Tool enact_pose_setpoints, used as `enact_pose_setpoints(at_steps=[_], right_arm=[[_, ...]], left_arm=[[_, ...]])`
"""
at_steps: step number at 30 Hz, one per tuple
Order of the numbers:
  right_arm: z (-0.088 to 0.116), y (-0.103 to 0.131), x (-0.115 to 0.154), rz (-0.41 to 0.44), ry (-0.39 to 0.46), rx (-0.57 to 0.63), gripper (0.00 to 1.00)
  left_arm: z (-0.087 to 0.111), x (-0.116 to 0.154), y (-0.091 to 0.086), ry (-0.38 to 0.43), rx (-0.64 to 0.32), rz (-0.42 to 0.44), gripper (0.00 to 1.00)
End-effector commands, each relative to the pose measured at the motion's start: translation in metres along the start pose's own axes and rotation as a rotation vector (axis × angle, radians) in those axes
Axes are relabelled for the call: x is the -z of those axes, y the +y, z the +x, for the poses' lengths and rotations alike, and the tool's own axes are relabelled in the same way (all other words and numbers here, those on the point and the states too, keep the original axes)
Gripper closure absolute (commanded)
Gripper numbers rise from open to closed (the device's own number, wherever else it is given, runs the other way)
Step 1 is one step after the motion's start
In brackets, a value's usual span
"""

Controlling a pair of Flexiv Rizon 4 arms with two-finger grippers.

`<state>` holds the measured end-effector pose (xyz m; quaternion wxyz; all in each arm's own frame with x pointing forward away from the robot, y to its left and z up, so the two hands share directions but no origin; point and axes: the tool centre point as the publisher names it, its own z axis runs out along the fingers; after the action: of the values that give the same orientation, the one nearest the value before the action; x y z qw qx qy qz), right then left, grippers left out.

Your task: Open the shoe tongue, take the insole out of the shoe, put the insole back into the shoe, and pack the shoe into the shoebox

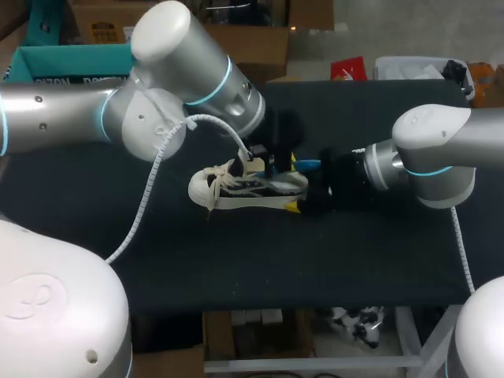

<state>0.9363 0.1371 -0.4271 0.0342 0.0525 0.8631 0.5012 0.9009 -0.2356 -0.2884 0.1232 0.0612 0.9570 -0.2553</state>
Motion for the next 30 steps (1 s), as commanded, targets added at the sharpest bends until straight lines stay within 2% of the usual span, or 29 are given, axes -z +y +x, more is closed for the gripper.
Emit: enact_pose_setpoints(at_steps=[1,3,4,5,13,20,25,30], right_arm=[[0.0,-0.002,-0.002,0.0,0.0,0.001,1.0],[0.001,-0.001,0.0,0.005,-0.007,-0.005,1.0],[0.001,-0.001,0.001,0.018,-0.01,-0.021,0.6],[0.001,-0.001,0.003,0.015,-0.014,-0.032,0.0],[0.012,-0.003,0.023,0.026,-0.049,-0.06,0.0],[0.024,-0.002,0.056,0.076,-0.084,-0.093,0.0],[0.021,0.01,0.078,0.139,-0.09,-0.09,0.0],[0.013,0.031,0.093,0.221,-0.08,-0.067,0.0]], left_arm=[[0.002,0.015,-0.004,0.008,-0.01,0.031,1.0],[0.003,0.019,-0.008,0.012,-0.017,0.043,1.0],[0.003,0.022,-0.011,0.013,-0.021,0.049,1.0],[0.003,0.024,-0.013,0.017,-0.026,0.057,1.0],[0.005,0.045,-0.035,0.04,-0.055,0.139,1.0],[0.005,0.067,-0.053,0.068,-0.073,0.234,1.0],[0.001,0.082,-0.06,0.114,-0.089,0.314,1.0],[-0.004,0.105,-0.063,0.141,-0.101,0.389,1.0]])
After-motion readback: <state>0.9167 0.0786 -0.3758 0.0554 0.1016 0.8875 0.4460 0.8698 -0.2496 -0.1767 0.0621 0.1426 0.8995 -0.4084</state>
